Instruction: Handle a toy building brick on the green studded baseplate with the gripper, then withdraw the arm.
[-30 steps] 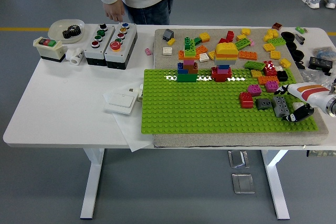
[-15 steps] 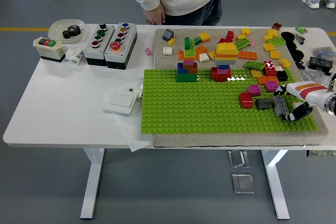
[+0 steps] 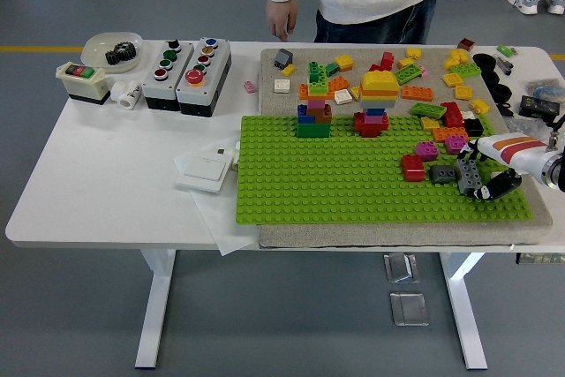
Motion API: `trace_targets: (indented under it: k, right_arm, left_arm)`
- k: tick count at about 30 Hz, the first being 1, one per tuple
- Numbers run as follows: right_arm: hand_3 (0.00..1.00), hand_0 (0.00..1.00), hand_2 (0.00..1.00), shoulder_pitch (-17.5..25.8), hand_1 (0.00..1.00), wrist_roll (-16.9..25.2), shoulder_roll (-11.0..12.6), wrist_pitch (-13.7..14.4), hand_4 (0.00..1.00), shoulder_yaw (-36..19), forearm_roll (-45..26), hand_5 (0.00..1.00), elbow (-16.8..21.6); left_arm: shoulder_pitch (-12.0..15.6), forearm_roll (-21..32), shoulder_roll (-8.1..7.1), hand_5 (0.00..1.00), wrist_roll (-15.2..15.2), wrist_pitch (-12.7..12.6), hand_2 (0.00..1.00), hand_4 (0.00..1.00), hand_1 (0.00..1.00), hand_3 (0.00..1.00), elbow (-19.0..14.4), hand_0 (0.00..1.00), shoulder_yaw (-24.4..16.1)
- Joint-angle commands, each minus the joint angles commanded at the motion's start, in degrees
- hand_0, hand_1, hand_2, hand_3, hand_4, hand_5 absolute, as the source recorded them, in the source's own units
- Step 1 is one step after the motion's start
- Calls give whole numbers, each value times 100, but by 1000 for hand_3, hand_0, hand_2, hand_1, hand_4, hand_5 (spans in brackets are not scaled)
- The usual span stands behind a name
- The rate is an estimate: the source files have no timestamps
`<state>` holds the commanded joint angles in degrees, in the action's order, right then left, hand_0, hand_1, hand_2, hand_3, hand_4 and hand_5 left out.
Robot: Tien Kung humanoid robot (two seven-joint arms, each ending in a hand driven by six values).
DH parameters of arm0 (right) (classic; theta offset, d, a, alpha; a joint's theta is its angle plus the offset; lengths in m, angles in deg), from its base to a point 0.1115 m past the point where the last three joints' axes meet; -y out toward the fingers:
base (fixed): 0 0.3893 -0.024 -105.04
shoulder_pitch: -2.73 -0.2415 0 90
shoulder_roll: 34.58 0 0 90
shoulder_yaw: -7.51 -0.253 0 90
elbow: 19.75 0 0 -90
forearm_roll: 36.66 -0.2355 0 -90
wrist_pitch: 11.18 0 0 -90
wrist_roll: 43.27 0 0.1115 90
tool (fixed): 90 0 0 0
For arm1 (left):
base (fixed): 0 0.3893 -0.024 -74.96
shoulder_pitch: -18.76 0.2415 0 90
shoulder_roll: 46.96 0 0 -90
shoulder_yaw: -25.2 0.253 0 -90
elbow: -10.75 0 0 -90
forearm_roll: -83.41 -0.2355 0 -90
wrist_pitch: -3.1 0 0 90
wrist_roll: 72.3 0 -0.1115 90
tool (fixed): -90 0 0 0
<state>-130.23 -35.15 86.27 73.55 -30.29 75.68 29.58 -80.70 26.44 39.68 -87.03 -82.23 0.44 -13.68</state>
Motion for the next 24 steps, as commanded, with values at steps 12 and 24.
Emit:
trace_targets:
  k: [12, 24]
  right_arm:
    - [548, 589, 616, 13, 606, 43, 111, 45, 745, -57, -30, 309, 262]
    - [541, 584, 620, 204, 618, -132, 384, 71, 741, -331, 61, 339, 1340]
  left_arm:
    - [15, -19, 2, 605, 0, 8, 631, 582, 719, 559, 0, 793, -20]
    - [57, -106, 5, 605, -8, 8, 632, 581, 721, 558, 0, 795, -102]
